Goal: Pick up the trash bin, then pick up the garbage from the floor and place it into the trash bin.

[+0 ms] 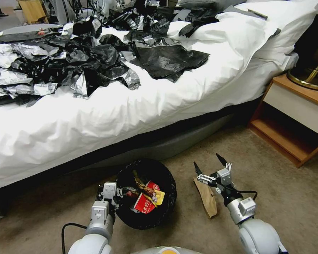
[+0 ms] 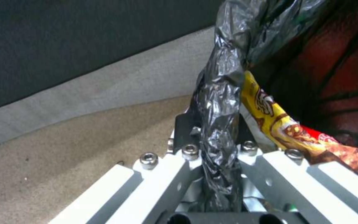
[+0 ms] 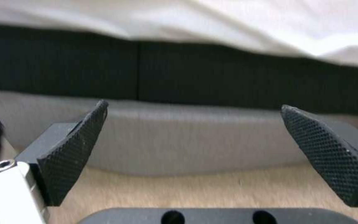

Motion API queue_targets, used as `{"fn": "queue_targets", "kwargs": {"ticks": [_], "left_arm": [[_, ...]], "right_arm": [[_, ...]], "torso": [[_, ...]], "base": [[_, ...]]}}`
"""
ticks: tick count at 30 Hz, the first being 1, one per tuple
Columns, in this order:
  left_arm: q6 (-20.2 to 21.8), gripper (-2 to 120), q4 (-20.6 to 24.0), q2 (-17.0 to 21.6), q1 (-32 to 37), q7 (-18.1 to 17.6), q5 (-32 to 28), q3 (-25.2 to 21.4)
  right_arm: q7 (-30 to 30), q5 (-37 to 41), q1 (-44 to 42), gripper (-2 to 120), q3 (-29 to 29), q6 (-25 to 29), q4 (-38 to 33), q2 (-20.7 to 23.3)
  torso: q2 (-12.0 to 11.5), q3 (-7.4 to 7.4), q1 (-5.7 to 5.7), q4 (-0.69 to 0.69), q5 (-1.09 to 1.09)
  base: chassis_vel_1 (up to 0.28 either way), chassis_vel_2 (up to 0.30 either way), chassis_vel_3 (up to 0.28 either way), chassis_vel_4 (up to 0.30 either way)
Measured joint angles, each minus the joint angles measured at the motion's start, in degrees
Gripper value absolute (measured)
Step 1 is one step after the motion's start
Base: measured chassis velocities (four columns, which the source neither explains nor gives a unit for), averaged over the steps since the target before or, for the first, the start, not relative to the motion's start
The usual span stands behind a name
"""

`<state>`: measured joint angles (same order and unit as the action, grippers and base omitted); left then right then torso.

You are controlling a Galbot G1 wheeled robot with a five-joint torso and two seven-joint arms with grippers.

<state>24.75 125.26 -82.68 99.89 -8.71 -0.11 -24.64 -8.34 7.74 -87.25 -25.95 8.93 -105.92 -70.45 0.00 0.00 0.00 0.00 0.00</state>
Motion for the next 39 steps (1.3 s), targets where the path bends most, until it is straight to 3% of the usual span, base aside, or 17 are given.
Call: {"fn": "queue_targets", "kwargs": {"ticks": [10, 14, 22, 39], "left_arm": [[-0.04, 0, 0.11, 0.03, 0.09, -0.02, 0.10, 0.05], [-0.14, 0, 0.11, 0.02, 0.10, -0.02, 0.22, 0.22], [-0.55, 0, -0.08, 0.00, 0.47, -0.04, 0.40, 0.30], [-0.51, 0, -0.52, -0.13, 0.30, -0.09, 0.61, 0.56]], "right_arm": [[-1.19, 1.77, 3.22, 100, 0.50, -8.67, 6.84, 1.14], [-2.17, 3.40, 5.41, 100, 2.10, -12.78, 13.17, 1.30], [-4.39, 3.34, 7.50, 100, 3.06, -13.37, 21.32, -0.05], [-8.31, 1.22, 9.10, 100, 3.04, -9.67, 30.54, -1.34]], "torso": [[0.00, 0.00, 0.00, 0.00, 0.00], [0.00, 0.00, 0.00, 0.00, 0.00], [0.00, 0.00, 0.00, 0.01, 0.01], [0.00, 0.00, 0.00, 0.01, 0.01]], "base": [[0.000, 0.000, 0.000, 0.000], [0.000, 0.000, 0.000, 0.000], [0.000, 0.000, 0.000, 0.000], [0.000, 0.000, 0.000, 0.000]]}}
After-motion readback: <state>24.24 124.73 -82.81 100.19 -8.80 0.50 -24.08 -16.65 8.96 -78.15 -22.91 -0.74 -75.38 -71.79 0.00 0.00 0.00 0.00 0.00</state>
